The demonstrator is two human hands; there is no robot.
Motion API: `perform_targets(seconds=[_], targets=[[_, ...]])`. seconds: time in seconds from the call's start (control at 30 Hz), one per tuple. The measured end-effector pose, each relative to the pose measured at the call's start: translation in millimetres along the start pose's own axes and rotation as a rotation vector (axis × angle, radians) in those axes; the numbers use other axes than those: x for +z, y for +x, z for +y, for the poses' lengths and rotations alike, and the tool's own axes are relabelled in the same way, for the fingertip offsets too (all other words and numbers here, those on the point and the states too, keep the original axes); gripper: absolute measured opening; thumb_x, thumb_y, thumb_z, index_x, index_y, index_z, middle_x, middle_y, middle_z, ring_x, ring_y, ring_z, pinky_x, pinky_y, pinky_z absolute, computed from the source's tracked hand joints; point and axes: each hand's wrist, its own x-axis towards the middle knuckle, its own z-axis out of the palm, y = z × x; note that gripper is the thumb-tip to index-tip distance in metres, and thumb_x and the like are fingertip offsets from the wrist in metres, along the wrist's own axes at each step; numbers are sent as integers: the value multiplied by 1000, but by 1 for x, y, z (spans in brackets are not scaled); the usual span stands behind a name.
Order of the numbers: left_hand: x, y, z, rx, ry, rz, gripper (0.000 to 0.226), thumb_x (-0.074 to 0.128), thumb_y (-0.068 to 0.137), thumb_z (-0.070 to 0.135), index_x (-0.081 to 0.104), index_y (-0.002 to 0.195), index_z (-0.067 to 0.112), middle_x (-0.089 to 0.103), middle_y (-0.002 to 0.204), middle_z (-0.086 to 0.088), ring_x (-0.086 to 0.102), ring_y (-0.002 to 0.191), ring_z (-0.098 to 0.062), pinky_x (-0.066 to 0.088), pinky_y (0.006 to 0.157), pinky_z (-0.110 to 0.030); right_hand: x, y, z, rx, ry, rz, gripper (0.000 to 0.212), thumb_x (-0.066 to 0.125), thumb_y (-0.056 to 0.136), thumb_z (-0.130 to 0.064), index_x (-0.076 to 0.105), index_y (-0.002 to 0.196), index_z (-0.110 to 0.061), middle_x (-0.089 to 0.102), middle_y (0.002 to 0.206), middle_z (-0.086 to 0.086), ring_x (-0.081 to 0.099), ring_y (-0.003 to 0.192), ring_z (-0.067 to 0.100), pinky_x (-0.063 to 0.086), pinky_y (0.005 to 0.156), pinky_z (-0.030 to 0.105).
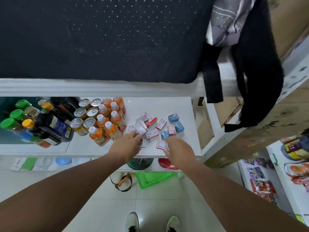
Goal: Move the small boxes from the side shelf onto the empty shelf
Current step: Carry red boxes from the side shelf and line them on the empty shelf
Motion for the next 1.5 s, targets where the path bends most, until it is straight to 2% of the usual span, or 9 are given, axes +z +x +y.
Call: perform_targets(seconds=[0.13, 0.37, 0.53, 0.67, 0.87, 1.0, 1.13, 1.3, 1.5], targets=[[-20, -19, 26, -7, 18, 7, 48, 60, 105, 41, 54, 151, 27, 54, 141, -1, 59, 119, -23, 60, 87, -40, -23, -21, 8, -49, -20, 23, 29, 63, 102, -36, 60, 127, -24, 66, 117, 0, 63, 107, 23, 56, 90, 40], [-48, -36, 49, 83, 65, 15, 46, 59, 104, 43, 55, 147, 27, 54, 139, 1, 58, 121, -24, 60, 88, -45, -51, -59, 14, -19, -25, 67, 37, 61, 103, -38, 56, 137, -23, 62, 124, 0, 61, 110, 22, 54, 91, 39], [-55, -40, 58, 209, 74, 25, 47, 59, 105, 42, 54, 149, 28, 53, 141, 3, 58, 123, -21, 57, 87, -39, -57, -97, 5, 112, -4, 151, 26, 64, 101, -40, 59, 121, -25, 64, 112, -1, 63, 100, 20, 60, 86, 42], [-53, -50, 65, 330, 80, 8, 48, 61, 103, 40, 55, 149, 27, 54, 136, 1, 59, 121, -24, 59, 88, -45, -51, -135, -3, 230, -13, 202, 21, 66, 95, -38, 61, 110, -24, 65, 103, 1, 67, 95, 26, 60, 80, 43], [-44, -65, 81, 493, 77, -46, 49, 64, 102, 41, 55, 149, 29, 53, 139, 2, 59, 126, -24, 59, 93, -48, -40, -198, -13, 417, 50, 216, 24, 68, 95, -38, 66, 115, -26, 68, 108, -1, 69, 96, 24, 62, 80, 44], [-40, -76, 117, 592, 64, -40, 50, 64, 102, 42, 55, 149, 29, 55, 137, 2, 60, 124, -23, 59, 87, -44, -37, -248, -9, 545, 69, 229, 24, 64, 96, -40, 64, 116, -27, 67, 111, -3, 69, 97, 23, 62, 81, 45], [-29, -95, 163, 721, 36, -59, 43, 64, 100, 46, 60, 142, 34, 57, 131, 4, 60, 121, -23, 57, 88, -45, -30, -305, 7, 667, 31, 200, 14, 61, 98, -37, 60, 108, -28, 62, 107, -2, 64, 97, 23, 57, 81, 42], [-23, -113, 227, 851, 51, -66, 38, 72, 95, 44, 65, 132, 38, 57, 120, 9, 60, 113, -19, 57, 89, -47, -34, -368, 34, 818, 56, 242, 20, 61, 96, -36, 60, 114, -29, 64, 113, -1, 63, 98, 23, 60, 79, 43], [0, -134, 316, 949, 114, -93, 41, 74, 94, 43, 66, 133, 36, 60, 126, 4, 62, 118, -23, 54, 88, -38, -23, -444, 74, 977, 147, 268, 26, 62, 93, -34, 63, 118, -29, 66, 116, -3, 65, 104, 23, 60, 81, 42]])
